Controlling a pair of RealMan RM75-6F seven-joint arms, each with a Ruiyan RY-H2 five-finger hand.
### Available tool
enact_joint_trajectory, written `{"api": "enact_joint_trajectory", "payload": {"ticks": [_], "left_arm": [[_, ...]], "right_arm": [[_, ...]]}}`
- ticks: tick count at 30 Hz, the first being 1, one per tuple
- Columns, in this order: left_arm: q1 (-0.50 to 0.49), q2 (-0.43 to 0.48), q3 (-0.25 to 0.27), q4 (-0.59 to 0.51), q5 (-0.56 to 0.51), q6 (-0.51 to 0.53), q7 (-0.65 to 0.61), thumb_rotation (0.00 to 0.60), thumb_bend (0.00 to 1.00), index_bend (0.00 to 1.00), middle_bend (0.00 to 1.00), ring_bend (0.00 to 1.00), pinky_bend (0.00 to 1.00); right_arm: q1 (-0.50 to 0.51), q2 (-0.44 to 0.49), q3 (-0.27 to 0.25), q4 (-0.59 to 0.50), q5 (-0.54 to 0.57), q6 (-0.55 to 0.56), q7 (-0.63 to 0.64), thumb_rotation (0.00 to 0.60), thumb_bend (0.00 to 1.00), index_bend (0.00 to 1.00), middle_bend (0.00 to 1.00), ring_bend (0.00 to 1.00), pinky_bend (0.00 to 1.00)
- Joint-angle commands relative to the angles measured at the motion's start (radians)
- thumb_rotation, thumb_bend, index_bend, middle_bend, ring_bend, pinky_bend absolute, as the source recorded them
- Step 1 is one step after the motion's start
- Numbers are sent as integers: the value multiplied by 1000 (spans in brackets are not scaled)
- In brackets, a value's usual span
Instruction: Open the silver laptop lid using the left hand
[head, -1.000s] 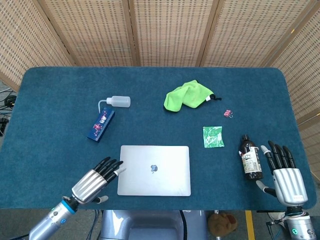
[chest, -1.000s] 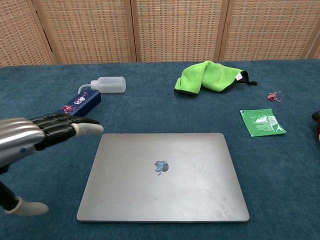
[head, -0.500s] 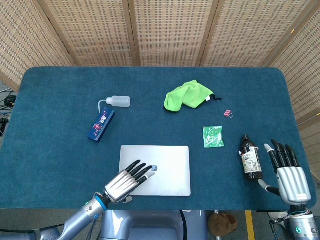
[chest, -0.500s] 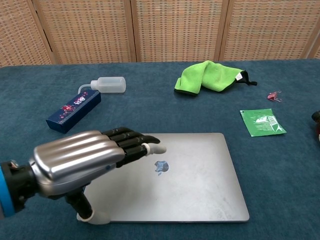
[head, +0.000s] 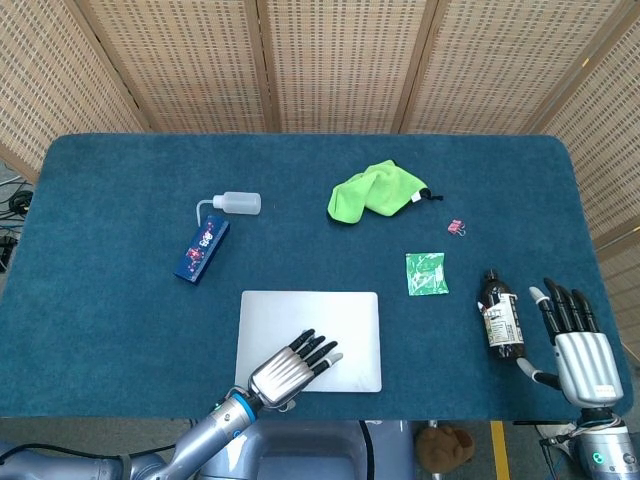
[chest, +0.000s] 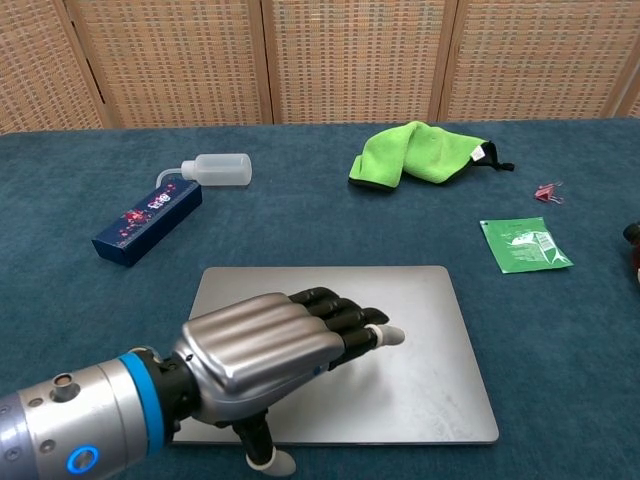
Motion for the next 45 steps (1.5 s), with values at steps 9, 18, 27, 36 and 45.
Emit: {"api": "enact_joint_trajectory", "payload": {"ticks": [9,18,27,36,45], "left_arm": [[-76,-64,-4,59,-100,11,74,600,77,0,0,0,0],[-105,-86,2,85,-132,43,70,600,192,0,0,0,0],[-127,-86,10,84,-155,76,73,600,380,0,0,0,0],[-147,-80,15,77,-169,115,83,600,392,0,0,0,0],[-162,-55,-23,33,-165,170,57,600,405,0,0,0,0]], "right_arm": [[4,4,3,1,10,-8,13,600,28,0,0,0,0],[5,4,2,0,11,-9,11,600,28,0,0,0,0],[6,4,2,-1,12,-11,12,600,28,0,0,0,0],[6,4,0,-2,11,-11,10,600,28,0,0,0,0],[16,2,-8,11,4,-32,17,600,57,0,0,0,0]]}}
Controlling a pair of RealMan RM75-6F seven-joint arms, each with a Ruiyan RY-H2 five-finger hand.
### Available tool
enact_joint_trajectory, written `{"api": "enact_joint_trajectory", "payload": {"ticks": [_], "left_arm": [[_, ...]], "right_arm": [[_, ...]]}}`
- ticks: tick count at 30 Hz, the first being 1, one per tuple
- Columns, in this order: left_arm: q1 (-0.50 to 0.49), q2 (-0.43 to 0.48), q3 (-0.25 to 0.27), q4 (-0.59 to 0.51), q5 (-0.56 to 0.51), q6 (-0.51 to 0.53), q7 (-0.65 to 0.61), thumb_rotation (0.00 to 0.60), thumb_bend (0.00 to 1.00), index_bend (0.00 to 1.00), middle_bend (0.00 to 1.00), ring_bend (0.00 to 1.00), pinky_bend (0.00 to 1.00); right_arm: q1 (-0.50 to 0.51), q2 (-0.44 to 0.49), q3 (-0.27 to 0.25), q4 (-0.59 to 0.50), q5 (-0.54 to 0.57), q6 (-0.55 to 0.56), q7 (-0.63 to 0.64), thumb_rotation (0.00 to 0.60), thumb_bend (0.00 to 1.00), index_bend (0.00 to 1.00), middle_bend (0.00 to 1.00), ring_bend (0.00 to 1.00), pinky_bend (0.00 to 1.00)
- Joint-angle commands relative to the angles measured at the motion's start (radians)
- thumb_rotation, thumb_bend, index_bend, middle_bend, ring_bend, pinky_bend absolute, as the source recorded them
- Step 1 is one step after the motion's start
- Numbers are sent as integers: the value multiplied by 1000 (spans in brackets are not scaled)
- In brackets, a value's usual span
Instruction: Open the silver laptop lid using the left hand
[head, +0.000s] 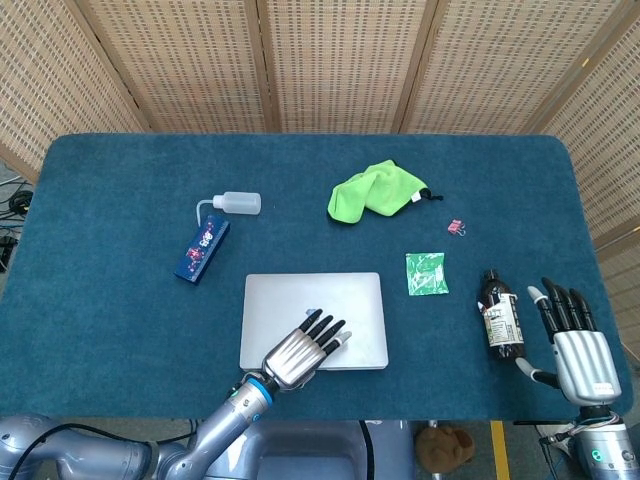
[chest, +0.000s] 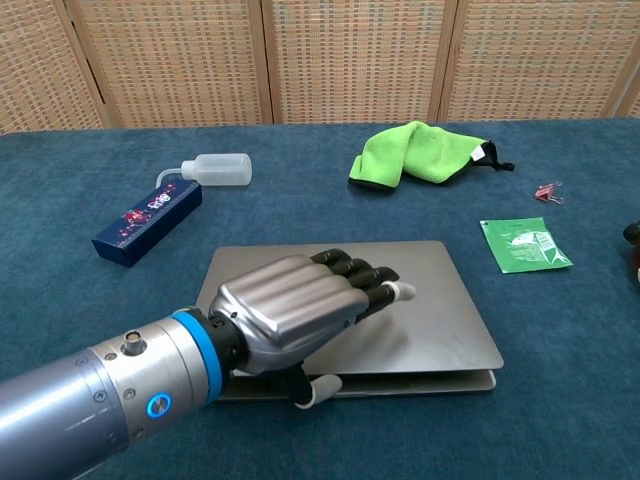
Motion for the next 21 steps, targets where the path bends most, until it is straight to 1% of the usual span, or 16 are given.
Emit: {"api": "enact_joint_trajectory", "payload": {"ticks": [1,3,6,8,13,18,21], "left_arm": [[-8,17,-18,-20,-4,12,-12,600,405,0,0,0,0],[-13,29,-26,-30,-10,15,-14,600,404,0,0,0,0],[-21,40,-33,-35,-22,11,-24,600,404,0,0,0,0],[-28,44,-39,-34,-31,9,-35,600,405,0,0,0,0],[-44,51,-48,-33,-39,10,-49,600,406,0,0,0,0],[-59,60,-58,-43,-49,16,-57,600,410,0,0,0,0],[-68,63,-60,-45,-59,18,-60,600,413,0,0,0,0]], "right_arm": [[8,2,-7,10,-8,-15,5,600,69,4,0,0,0],[15,2,-18,19,-25,-30,16,600,100,26,1,0,0],[32,-6,-36,48,-61,-52,32,600,175,67,48,0,0],[46,-23,-49,81,-93,-68,35,600,252,79,89,0,13],[81,-86,-79,163,-149,-117,19,600,377,89,126,0,63],[118,-126,-109,203,-207,-160,10,600,453,112,146,13,107],[146,-148,-124,223,-241,-193,-6,600,517,123,154,20,124]]}}
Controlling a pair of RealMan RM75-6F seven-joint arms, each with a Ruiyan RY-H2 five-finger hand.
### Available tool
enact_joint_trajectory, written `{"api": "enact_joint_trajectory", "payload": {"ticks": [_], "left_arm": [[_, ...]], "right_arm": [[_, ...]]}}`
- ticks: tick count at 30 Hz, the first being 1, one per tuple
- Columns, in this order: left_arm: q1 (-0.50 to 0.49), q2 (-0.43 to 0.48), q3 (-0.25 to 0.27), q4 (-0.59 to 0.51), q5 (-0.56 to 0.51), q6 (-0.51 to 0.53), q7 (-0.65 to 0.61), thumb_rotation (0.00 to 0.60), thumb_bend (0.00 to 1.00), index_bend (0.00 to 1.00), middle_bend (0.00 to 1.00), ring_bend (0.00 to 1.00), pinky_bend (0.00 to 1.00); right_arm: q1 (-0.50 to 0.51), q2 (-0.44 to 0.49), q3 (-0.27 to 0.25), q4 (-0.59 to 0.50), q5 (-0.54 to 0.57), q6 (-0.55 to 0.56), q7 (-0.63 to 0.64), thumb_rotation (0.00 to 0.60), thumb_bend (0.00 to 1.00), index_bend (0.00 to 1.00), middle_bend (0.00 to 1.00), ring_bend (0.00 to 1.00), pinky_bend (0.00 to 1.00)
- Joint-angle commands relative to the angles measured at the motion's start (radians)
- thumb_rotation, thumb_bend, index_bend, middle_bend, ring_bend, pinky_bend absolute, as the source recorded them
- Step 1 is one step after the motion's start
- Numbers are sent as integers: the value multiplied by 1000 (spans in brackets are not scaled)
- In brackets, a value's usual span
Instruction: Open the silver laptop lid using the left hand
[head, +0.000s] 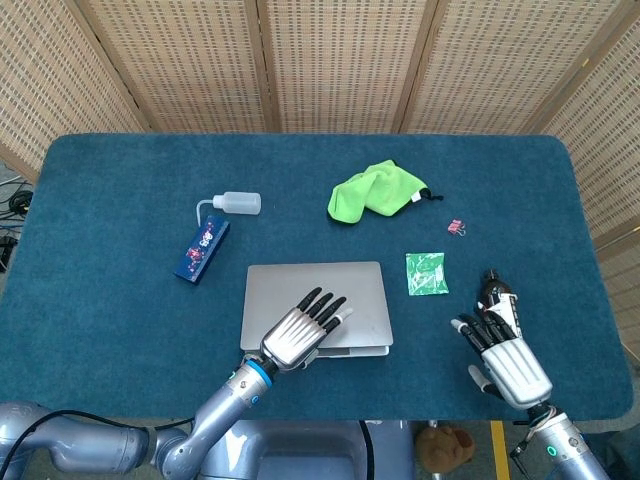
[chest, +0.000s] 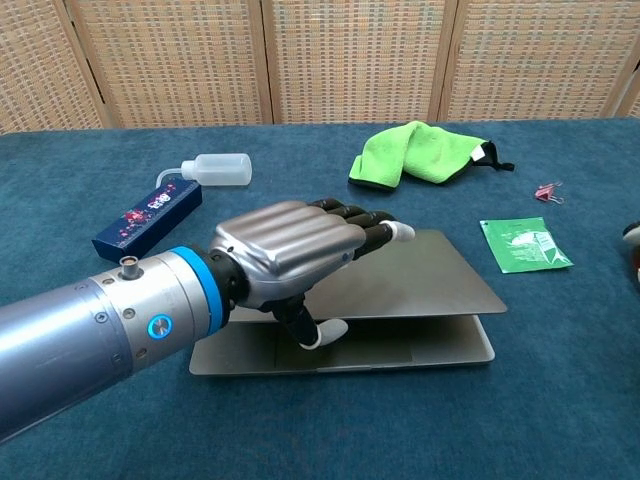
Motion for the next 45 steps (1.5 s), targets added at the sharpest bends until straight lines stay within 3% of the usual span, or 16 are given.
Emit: {"api": "enact_joint_trajectory", "payload": {"ticks": [1,7,9,12,14,31,45], "left_arm": [[-5,2,-1,-2,-5,1,-2,600,416,0,0,0,0],[-19,14,-7,-12,-13,11,-16,600,420,0,0,0,0],[-22,20,-7,-17,-15,14,-18,600,420,0,0,0,0],[-26,29,-5,-24,-18,21,-20,600,426,0,0,0,0],[-27,35,-2,-26,-18,29,-16,600,430,0,0,0,0],[-45,62,3,-46,-31,53,-58,600,433,0,0,0,0],[-50,74,1,-41,-38,64,-111,600,433,0,0,0,0]], "right_arm": [[29,-24,-17,19,-30,-33,-14,600,535,129,159,25,128],[57,-62,-29,30,-55,-61,-37,600,591,186,210,84,183],[61,-74,-39,35,-68,-63,-43,600,696,194,219,96,195],[70,-95,-54,50,-89,-71,-49,600,949,194,225,103,201],[73,-116,-55,65,-95,-75,-68,600,1000,194,218,103,201],[142,-231,-31,19,-11,-230,-143,600,1000,195,167,103,201],[167,-267,-10,-26,67,-298,-220,600,1000,192,162,103,201]]}}
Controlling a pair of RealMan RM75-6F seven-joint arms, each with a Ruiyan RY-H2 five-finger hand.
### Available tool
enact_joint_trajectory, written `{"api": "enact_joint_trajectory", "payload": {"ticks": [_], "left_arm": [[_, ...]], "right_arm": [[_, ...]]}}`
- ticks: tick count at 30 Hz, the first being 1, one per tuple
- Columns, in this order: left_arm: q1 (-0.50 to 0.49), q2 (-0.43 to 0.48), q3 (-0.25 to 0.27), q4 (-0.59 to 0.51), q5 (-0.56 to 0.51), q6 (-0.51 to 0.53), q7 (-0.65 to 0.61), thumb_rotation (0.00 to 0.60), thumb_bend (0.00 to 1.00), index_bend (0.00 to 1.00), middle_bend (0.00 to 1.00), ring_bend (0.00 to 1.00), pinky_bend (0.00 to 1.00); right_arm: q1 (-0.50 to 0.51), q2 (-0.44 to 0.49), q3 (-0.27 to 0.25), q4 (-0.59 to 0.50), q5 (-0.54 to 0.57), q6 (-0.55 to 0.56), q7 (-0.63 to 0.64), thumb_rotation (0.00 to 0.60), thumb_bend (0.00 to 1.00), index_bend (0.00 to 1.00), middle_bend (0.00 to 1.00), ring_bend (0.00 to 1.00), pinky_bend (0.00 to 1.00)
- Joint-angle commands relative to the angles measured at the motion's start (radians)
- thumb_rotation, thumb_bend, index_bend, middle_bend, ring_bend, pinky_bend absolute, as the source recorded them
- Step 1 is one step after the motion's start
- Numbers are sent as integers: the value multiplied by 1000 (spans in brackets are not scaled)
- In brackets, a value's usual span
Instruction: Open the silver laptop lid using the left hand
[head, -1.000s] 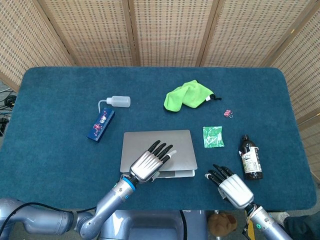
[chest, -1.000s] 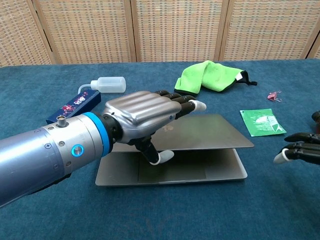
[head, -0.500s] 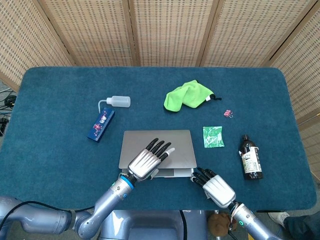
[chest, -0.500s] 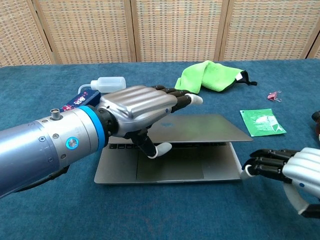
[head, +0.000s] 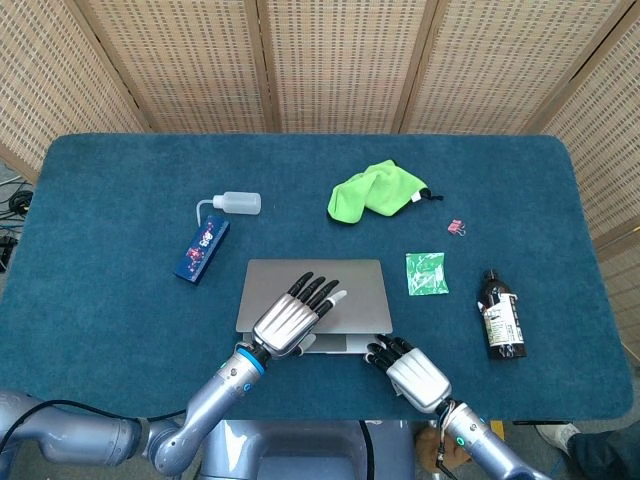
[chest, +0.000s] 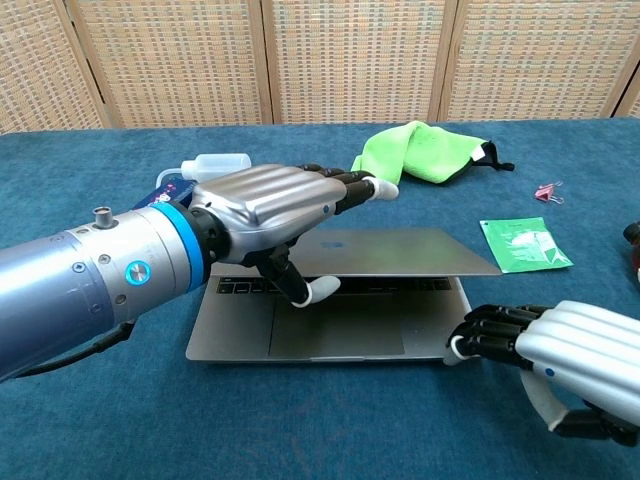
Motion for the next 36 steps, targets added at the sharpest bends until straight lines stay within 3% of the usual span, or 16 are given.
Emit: {"api": "enact_joint_trajectory", "payload": {"ticks": [1,17,27,36], "left_arm": [[-2,1,0,2,-1,1,-9,600,433,0,0,0,0],[-12,41,-5,2,-29,37,10,600,434,0,0,0,0],[-19,77,-42,16,-84,63,13,600,434,0,0,0,0],[-24,132,-107,32,-142,108,13,600,433,0,0,0,0]], "right_arm": [[4,-8,4,-7,28,-20,-15,600,1000,192,162,103,201],[15,17,-2,-35,103,-61,-69,600,1000,192,162,103,201],[20,28,-6,-45,115,-55,-87,600,1000,192,163,103,201],[18,22,-13,-37,117,-41,-107,600,1000,192,168,103,201]]}}
